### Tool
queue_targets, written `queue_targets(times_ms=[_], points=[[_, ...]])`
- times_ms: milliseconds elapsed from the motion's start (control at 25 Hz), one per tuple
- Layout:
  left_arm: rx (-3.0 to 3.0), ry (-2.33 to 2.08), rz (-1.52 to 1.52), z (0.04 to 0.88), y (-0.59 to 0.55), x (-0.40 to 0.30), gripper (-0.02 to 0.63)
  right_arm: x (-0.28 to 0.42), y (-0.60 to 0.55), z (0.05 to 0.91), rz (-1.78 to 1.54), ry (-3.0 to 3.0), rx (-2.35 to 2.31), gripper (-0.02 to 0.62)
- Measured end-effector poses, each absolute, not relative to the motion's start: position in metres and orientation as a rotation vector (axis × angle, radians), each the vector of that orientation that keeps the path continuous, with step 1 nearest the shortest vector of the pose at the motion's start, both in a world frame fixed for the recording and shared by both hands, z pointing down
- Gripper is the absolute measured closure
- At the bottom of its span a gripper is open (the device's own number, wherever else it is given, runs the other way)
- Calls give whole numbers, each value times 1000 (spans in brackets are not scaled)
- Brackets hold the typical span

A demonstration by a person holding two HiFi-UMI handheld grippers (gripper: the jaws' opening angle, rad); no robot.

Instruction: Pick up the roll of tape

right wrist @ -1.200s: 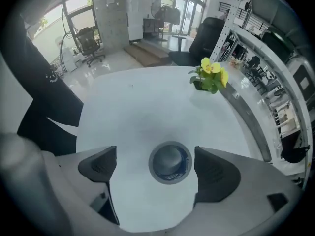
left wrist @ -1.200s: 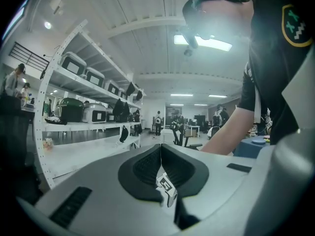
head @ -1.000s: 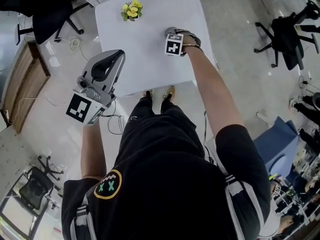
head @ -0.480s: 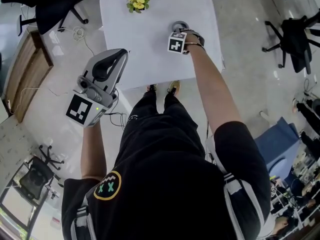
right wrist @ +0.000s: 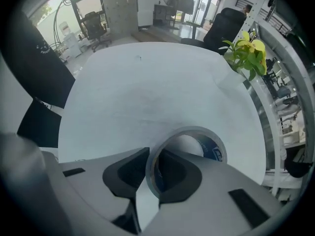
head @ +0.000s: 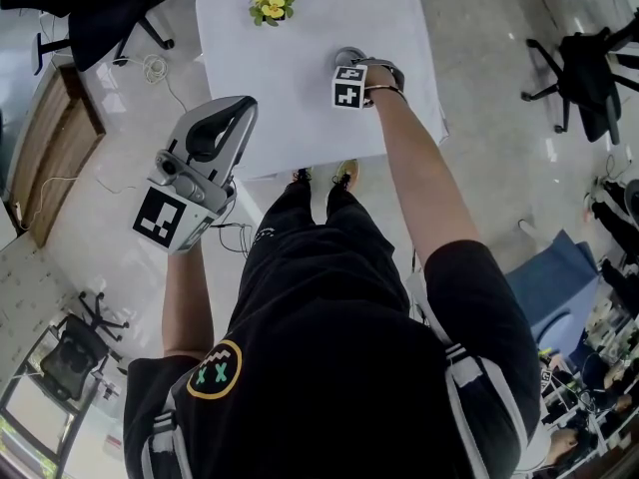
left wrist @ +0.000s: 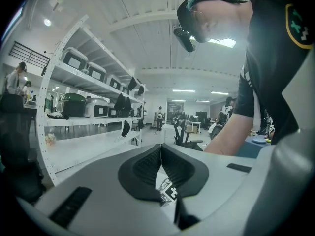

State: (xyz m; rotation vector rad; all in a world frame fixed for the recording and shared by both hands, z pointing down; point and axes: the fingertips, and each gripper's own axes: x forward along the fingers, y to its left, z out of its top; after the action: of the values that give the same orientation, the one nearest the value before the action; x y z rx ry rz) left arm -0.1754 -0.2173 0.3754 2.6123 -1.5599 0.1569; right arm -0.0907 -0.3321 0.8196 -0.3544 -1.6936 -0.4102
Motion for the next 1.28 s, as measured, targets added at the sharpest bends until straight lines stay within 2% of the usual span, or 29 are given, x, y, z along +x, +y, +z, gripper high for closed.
queue_targets(times_ms=[280, 520, 840, 1280], points=[[2611, -1560, 155, 376, -216, -174, 586, -93, -329, 811, -346, -1763, -339, 523], [2634, -1559, 133, 368, -216, -172, 588, -108, -333, 774, -141, -1981, -177, 526], [2689, -1535, 89, 358, -210, -162, 586, -104, -333, 736, -72, -2097, -45, 528], [2733, -1508, 61, 351, -211, -158, 588, -118, -322, 617, -24, -2423, 150, 526]])
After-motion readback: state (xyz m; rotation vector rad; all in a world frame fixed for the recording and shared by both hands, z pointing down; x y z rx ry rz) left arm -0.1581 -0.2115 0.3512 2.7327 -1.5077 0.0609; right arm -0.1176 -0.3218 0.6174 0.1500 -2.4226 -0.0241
